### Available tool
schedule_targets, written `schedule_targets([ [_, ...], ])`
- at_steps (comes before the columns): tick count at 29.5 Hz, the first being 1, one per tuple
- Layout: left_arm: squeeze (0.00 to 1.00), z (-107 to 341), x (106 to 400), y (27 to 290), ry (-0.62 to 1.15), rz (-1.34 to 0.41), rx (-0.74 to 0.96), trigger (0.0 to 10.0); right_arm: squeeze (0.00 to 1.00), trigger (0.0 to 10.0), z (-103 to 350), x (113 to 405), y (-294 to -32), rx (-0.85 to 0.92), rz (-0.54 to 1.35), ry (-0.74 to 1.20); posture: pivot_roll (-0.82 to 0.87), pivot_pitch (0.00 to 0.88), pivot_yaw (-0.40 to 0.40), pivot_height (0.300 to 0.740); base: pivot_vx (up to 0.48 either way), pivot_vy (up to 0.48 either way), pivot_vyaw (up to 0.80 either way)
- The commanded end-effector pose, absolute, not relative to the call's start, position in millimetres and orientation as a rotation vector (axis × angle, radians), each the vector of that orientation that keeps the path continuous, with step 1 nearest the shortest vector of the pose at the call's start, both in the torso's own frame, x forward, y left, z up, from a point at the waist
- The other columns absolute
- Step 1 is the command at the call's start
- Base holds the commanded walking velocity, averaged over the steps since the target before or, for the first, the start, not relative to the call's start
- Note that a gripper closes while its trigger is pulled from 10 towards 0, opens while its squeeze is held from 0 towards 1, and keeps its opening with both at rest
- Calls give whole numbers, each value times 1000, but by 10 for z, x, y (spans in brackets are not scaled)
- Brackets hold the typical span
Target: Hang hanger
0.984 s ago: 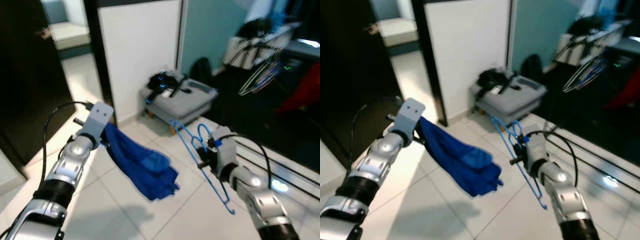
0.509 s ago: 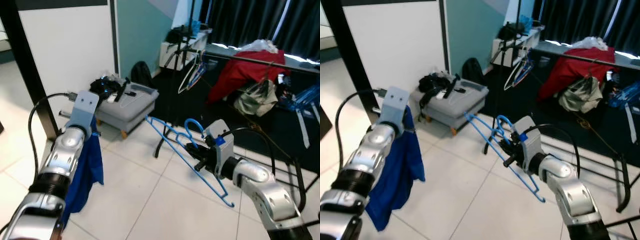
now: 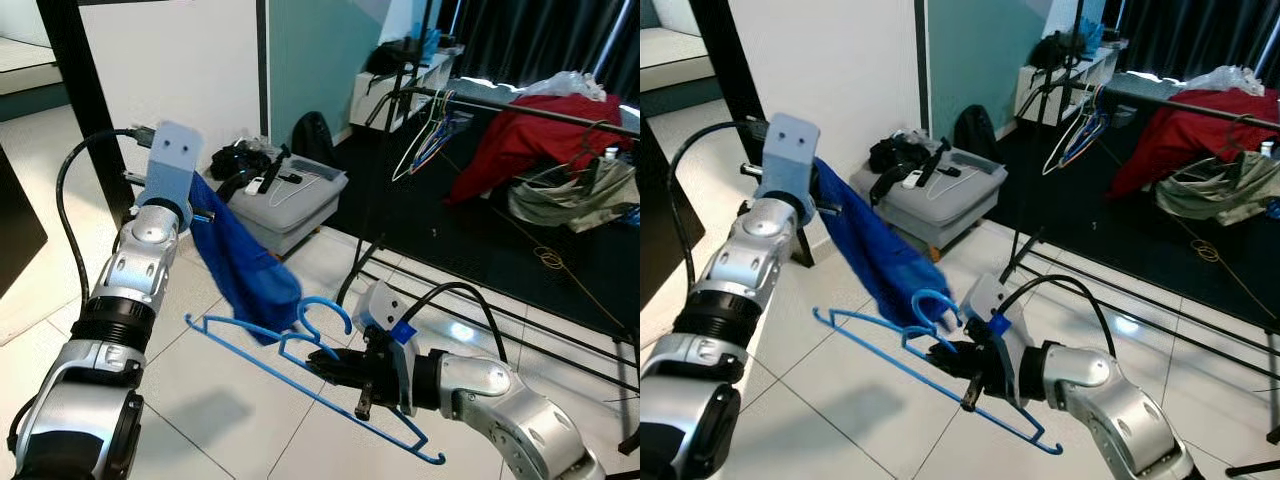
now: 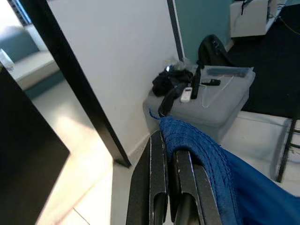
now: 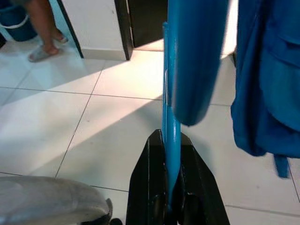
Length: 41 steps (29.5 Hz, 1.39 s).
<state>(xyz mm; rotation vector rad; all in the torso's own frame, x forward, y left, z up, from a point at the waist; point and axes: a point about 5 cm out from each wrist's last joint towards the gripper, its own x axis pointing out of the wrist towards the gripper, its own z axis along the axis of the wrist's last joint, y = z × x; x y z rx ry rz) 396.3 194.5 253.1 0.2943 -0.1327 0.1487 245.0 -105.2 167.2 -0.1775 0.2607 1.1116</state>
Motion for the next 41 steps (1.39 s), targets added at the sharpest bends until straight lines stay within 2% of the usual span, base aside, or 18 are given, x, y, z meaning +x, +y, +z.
schedule_targets([
  [1,0,2691,3963,1827,-169,126,229,10000,0,10000,1727,2486,-1032,-186,1069,245,-87,52,-15,740,0,0,0],
  [8,0,2797,3923,1612,-190,43,141,10000,0,10000,1805,2664,-1082,-181,933,192,-80,54,-18,740,0,0,0],
  [10,0,2839,3822,1290,-208,-130,126,10000,0,10000,1858,2753,-1102,-177,880,161,-75,53,-20,740,0,0,0],
  [13,0,2817,3754,1159,-191,-183,97,10000,0,10000,1901,2786,-1080,-157,864,137,-61,52,-21,740,0,0,0],
  [22,0,2771,3704,1102,-151,-182,83,10000,0,10000,1982,2840,-1039,-107,840,88,-58,47,-18,740,0,0,0],
  [30,0,2730,3719,1207,-111,-103,84,10000,0,10000,2057,2906,-1098,-94,770,51,-66,45,-13,740,0,0,0],
  [32,0,2731,3710,1207,-106,-97,91,10000,0,10000,2080,2957,-1166,-98,698,43,-71,45,-12,740,0,0,0],
  [41,0,2723,3700,1207,-99,-85,91,10000,0,10000,2068,2976,-1223,-108,673,66,-78,45,-14,740,0,0,0],
])
